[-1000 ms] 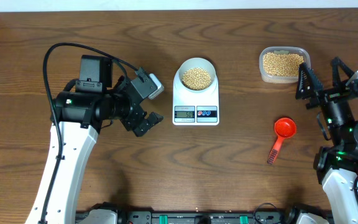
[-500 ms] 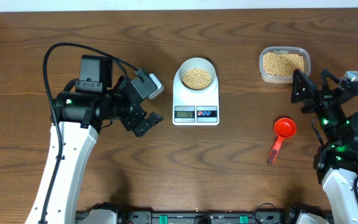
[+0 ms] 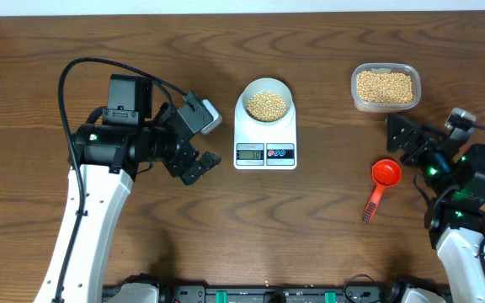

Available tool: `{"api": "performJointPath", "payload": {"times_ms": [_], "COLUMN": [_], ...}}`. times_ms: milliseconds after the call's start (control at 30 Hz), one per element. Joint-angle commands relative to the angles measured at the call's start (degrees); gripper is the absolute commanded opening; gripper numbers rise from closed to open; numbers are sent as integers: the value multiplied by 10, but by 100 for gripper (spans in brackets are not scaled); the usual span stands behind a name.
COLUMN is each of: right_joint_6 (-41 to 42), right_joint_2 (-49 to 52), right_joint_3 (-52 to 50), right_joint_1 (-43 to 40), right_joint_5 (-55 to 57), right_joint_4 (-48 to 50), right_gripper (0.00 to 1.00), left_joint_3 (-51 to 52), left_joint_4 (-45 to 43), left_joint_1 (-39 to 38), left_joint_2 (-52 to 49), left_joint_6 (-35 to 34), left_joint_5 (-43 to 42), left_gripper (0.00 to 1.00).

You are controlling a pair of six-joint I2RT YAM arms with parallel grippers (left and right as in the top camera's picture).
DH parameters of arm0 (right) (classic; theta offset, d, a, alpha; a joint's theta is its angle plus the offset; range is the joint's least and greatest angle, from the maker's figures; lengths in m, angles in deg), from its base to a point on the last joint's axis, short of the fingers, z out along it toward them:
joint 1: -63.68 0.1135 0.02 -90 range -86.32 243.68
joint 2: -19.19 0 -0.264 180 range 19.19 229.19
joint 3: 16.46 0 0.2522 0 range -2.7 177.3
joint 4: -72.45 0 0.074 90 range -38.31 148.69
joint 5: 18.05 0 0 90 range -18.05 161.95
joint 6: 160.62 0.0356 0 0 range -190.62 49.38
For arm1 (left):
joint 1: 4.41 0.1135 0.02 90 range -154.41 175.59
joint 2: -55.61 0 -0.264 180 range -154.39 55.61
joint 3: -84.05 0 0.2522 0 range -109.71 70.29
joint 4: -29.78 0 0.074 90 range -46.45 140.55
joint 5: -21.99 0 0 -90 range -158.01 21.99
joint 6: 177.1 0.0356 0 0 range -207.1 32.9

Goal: Scoop item into bowl and weigh 50g on scale

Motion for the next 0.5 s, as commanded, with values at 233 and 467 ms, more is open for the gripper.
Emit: {"api": "performJointPath", "payload": {"times_ms": [233, 467], "right_joint_6": [-4, -4], "right_joint_2": [0, 0], "right_joint_3": [2, 2], "right_joint_1": [-2, -1], "right_joint_5": [66, 66], "right_joint_4": [-136, -139], "right_gripper": [99, 99], "left_joint_3": [-6, -6], "left_joint_4": [2, 2], "left_joint_1": [2, 2], "left_joint_2": [7, 7], "left_joint_6": [8, 8], "left_joint_5": [-6, -5], "left_gripper": [98, 98]}}
